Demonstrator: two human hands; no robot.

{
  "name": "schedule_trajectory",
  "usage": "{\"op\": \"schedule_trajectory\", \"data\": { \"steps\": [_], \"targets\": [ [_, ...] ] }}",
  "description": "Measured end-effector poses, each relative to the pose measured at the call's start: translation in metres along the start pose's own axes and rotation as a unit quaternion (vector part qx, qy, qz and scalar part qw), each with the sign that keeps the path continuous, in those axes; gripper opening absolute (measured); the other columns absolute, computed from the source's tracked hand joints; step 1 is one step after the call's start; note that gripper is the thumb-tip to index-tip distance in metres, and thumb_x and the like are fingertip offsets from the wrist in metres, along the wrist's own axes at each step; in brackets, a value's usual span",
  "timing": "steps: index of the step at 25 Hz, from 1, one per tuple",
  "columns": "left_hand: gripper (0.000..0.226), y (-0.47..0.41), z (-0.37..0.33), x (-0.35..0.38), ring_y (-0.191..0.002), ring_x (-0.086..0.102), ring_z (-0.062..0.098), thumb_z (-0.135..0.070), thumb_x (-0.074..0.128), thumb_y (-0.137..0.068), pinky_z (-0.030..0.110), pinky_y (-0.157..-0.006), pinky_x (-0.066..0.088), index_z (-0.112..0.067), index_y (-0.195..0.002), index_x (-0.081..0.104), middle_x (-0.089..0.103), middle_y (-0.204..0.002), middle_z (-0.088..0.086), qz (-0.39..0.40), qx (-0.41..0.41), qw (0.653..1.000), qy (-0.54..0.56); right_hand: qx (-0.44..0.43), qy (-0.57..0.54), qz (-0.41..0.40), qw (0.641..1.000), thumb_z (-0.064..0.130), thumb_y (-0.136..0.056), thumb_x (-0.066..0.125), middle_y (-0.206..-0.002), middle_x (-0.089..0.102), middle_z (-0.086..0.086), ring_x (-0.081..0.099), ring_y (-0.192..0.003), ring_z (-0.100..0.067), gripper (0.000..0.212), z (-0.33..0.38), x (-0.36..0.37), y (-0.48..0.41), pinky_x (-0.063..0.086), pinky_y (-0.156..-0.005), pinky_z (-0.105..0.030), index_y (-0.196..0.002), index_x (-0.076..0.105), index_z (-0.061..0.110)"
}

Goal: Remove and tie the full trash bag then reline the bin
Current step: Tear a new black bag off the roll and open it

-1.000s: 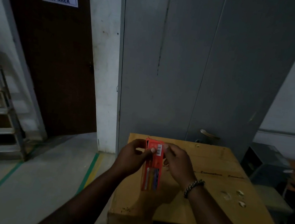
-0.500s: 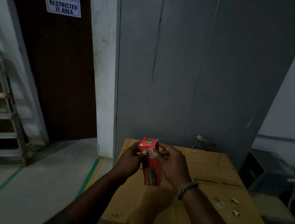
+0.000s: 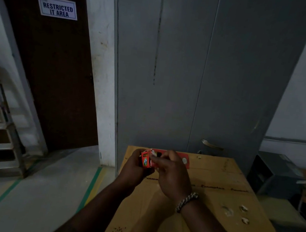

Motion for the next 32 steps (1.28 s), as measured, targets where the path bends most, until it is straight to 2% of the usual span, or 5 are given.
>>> {"op": "schedule_trajectory", "data": {
  "steps": [6, 11, 18, 22, 32],
  "targets": [
    [0.045, 0.002, -0.011, -0.003, -0.102, 0.069, 0.023, 0.011, 0.067, -0.086, 0.050, -0.085, 0.060, -0.019, -0.117, 0.055, 0.069, -0.109, 0.003, -0.027, 0.034, 0.998, -0.036, -0.019, 0.011, -0.021, 1.000, -0.007, -0.088, 0.064, -0.104, 0.056, 0.008, 0.055, -0.098, -0.009, 0.045, 0.006, 0.001, 0.002, 0.050, -0.085, -0.019, -0.119, 0.076, 0.023],
    [0.053, 0.002, -0.027, -0.003, -0.101, 0.064, 0.011, 0.001, 0.078, -0.080, 0.034, -0.081, 0.061, -0.033, -0.115, 0.057, 0.062, -0.117, -0.012, -0.045, 0.113, 0.987, -0.103, 0.136, -0.133, -0.083, 0.978, -0.004, -0.084, 0.076, -0.113, 0.071, 0.012, 0.066, -0.103, -0.003, 0.045, -0.024, -0.011, 0.002, 0.054, -0.090, -0.018, -0.113, 0.075, 0.030],
    [0.063, 0.014, -0.036, 0.020, -0.122, 0.045, 0.013, -0.017, 0.081, -0.080, 0.025, -0.096, 0.045, -0.033, -0.135, 0.055, 0.047, -0.135, -0.008, -0.092, 0.261, 0.899, -0.340, 0.319, -0.452, -0.090, 0.828, -0.015, -0.077, 0.070, -0.104, 0.079, -0.006, 0.072, -0.106, -0.028, 0.044, -0.056, 0.003, 0.018, 0.060, -0.092, -0.049, -0.108, 0.072, 0.016],
    [0.069, 0.024, -0.036, 0.037, -0.131, 0.036, 0.016, -0.015, 0.079, -0.082, 0.025, -0.102, 0.036, -0.036, -0.141, 0.049, 0.042, -0.145, -0.009, -0.081, 0.293, 0.865, -0.400, 0.345, -0.537, -0.099, 0.763, -0.022, -0.076, 0.063, -0.108, 0.078, -0.014, 0.073, -0.106, -0.031, 0.047, -0.062, 0.008, 0.028, 0.058, -0.094, -0.048, -0.114, 0.068, 0.006],
    [0.066, 0.041, -0.026, 0.038, -0.131, 0.044, 0.010, -0.006, 0.078, -0.080, 0.018, -0.103, 0.046, -0.022, -0.136, 0.046, 0.039, -0.143, -0.004, -0.040, 0.303, 0.909, -0.283, 0.257, -0.251, -0.106, 0.927, -0.012, -0.073, 0.081, -0.106, 0.074, 0.009, 0.071, -0.102, -0.008, 0.030, -0.056, -0.005, 0.033, 0.057, -0.075, -0.021, -0.076, 0.065, 0.014]
  ]
}}
Point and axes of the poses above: each hand's wrist, its own y-axis away from the middle knuckle, its own x-axis out of the palm, z = x × y, the point moved 7 cm from there along -y, towards the middle knuckle
